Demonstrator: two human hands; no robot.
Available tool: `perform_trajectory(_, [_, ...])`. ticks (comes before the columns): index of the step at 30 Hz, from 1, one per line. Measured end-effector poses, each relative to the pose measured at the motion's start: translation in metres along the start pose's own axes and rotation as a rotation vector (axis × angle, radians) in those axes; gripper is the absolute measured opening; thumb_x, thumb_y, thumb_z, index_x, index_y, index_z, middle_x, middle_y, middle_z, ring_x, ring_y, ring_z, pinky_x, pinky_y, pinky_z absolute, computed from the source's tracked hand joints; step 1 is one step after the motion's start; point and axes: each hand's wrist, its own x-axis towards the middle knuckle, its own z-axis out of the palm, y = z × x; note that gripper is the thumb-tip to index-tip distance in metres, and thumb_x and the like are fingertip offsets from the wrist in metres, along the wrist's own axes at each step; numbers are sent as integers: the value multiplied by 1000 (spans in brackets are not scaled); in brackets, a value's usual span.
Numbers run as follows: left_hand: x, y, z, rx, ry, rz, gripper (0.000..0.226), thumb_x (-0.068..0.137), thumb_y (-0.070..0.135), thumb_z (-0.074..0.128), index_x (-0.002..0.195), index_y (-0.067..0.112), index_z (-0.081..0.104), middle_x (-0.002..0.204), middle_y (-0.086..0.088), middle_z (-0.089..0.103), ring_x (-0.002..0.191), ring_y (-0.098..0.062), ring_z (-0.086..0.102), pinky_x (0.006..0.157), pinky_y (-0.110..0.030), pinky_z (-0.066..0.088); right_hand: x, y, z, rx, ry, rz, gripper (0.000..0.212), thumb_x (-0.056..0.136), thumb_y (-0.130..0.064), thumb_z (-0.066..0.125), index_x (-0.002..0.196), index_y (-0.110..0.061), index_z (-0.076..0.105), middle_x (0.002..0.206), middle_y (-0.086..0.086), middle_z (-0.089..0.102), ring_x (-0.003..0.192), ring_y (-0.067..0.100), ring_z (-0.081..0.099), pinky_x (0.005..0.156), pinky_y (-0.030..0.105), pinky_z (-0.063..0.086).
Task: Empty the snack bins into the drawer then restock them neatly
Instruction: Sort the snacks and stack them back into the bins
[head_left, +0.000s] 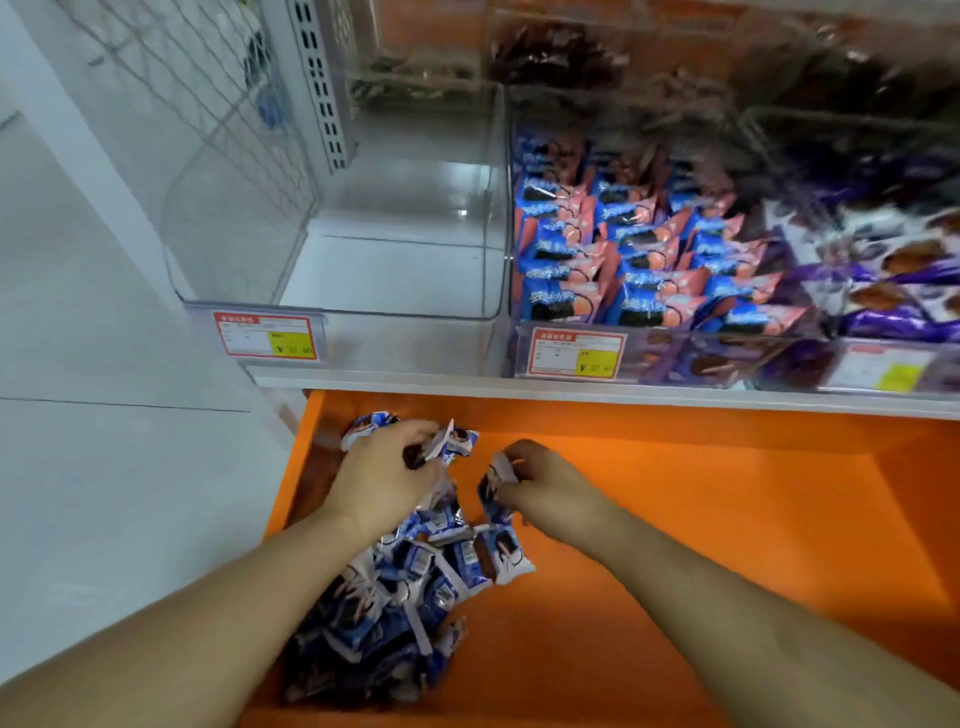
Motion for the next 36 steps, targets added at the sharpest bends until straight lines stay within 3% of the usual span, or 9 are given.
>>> perform_trajectory(3, [-26,42,-21,-43,-93,81,28,96,25,74,116,43,67,104,40,59,106,12,57,95,-11,44,-48,-31,-30,37,-31,21,21,97,-18,64,118,-17,63,105,12,69,83,27,62,71,44,52])
perform_trajectory(7, [-68,93,-52,-186,-91,152,25,94,30,76,116,42,72,98,44,66,99,22,60,87,-2,45,-117,-74,-64,162,-68,-87,25,97,-2,59,118,-12,69,96,8,71,77,18,63,67,36,54])
perform_trajectory(10, [-100,126,-80,-332,-40,196,28,91,36,79,116,47,73,115,28,72,109,6,67,103,-30,53,-160,-107,-80,324,-54,-209,29,100,-2,58,124,-13,72,106,13,76,81,18,68,70,37,56])
perform_trajectory(14, [-140,160,-114,-496,-23,207,30,87,46,78,115,53,72,111,22,75,99,-5,74,94,-36,59,-199,-136,-82,516,27,-325,27,104,-3,56,125,-15,70,99,14,78,78,23,69,72,40,59])
perform_trajectory(17, [-153,180,-128,-746,-98,165,22,99,38,62,114,38,79,116,9,77,105,-14,75,97,-41,59,-209,-141,-76,608,125,-361,24,105,-5,57,125,-11,67,102,26,74,77,30,67,69,38,58])
perform_trajectory(22, [-145,186,-136,-685,11,201,48,87,12,82,121,44,71,126,20,71,119,1,65,93,-21,56,-207,-147,-77,616,122,-438,25,100,-5,63,121,-16,73,96,14,72,84,28,66,73,37,54])
perform_trajectory(27, [-130,181,-144,-718,24,145,64,74,4,89,126,34,66,117,4,77,109,-16,74,97,-47,58,-201,-149,-82,561,142,-440,33,98,-7,70,129,-19,67,107,14,76,82,23,68,71,40,51])
perform_trajectory(30, [-127,179,-152,-654,51,162,54,73,6,90,113,37,73,116,9,77,102,-20,76,99,-52,55,-193,-148,-87,597,227,-388,46,91,-17,82,132,-18,61,105,16,74,82,27,67,69,43,53])
perform_trajectory(36, [-121,168,-167,-650,176,104,53,72,8,92,108,42,73,103,7,79,92,-23,77,98,-54,56,-189,-152,-87,660,239,-421,39,93,-8,76,127,-20,61,84,-2,71,74,21,54,64,35,44])
